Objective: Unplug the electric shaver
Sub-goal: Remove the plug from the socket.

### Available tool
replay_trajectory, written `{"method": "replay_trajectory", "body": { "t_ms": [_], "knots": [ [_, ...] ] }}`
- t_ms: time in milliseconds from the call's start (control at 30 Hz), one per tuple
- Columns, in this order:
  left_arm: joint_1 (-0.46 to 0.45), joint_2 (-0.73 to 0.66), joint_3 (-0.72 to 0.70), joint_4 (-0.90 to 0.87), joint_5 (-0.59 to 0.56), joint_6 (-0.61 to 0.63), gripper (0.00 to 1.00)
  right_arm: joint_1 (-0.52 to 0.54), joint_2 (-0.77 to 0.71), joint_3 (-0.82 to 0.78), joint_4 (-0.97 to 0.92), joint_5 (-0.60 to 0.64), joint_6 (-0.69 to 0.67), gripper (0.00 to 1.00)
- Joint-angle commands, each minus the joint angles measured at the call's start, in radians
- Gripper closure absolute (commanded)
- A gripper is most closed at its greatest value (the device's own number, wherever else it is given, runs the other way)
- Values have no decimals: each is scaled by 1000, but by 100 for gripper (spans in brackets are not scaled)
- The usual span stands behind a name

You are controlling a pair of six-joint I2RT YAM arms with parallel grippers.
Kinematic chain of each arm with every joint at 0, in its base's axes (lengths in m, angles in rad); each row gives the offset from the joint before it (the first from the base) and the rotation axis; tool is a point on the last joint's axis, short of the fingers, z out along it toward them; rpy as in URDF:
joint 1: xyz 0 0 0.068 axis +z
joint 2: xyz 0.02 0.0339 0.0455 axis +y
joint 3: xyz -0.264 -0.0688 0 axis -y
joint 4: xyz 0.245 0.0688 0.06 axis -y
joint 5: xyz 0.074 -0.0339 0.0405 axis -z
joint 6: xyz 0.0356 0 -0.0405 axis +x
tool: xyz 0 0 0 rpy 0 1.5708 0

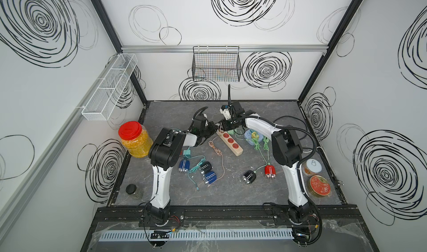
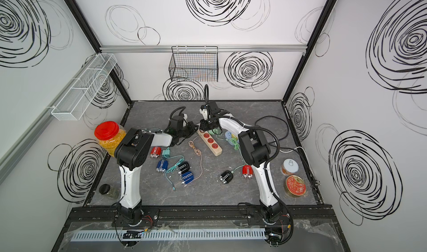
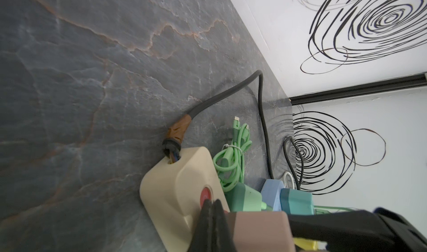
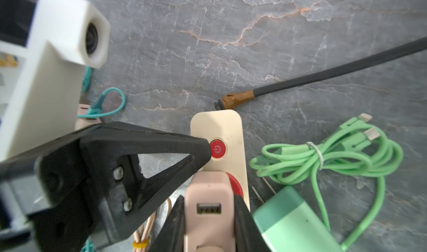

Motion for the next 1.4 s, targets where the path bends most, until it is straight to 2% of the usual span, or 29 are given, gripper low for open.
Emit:
{"method": "replay_trajectory", "body": {
  "t_ms": [0, 67, 133, 200, 267, 467, 533, 700, 833, 967, 1100, 1167, 1233, 1300, 1367],
  "knots": [
    [-34, 95, -52, -337, 10, 39, 100, 98, -9, 107, 33, 246, -67, 87],
    [-34, 96, -44, -352, 8, 43, 100, 143, 14, 145, 1, 434, -71, 87],
    [-36, 99, -38, -359, 8, 46, 100, 159, 30, 164, -8, 491, -85, 87],
    [-38, 100, -27, -378, 3, 54, 100, 157, 38, 181, -23, 472, -80, 87],
    [-40, 103, -16, -395, 1, 62, 100, 147, 28, 176, -13, 393, -72, 86],
    [-40, 104, -8, -407, 2, 69, 100, 19, -45, 38, 166, -103, 50, 84],
    [-39, 107, -4, -412, 5, 69, 100, -14, -36, 21, 187, -132, 96, 86],
    [-40, 110, 4, -421, 5, 75, 100, -7, 12, 99, 49, -8, 76, 87],
    [-42, 112, 9, -427, 5, 76, 100, 73, 17, 154, -8, 203, -15, 86],
    [-41, 116, 13, -433, 6, 72, 100, 132, 39, 216, -57, 421, -49, 86],
    [-42, 117, 19, -439, 6, 74, 100, 139, 44, 234, -73, 442, -81, 86],
    [-42, 118, 19, -436, 9, 73, 100, 125, 39, 230, -70, 393, -68, 86],
    [-41, 120, 18, -430, 11, 70, 100, 92, 26, 216, -54, 256, -30, 85],
    [-41, 120, 21, -434, 13, 73, 100, 50, 11, 176, 3, 34, 13, 84],
    [-44, 125, 30, -447, 10, 80, 100, 9, 15, 152, 58, -138, 45, 84]
  ]
}}
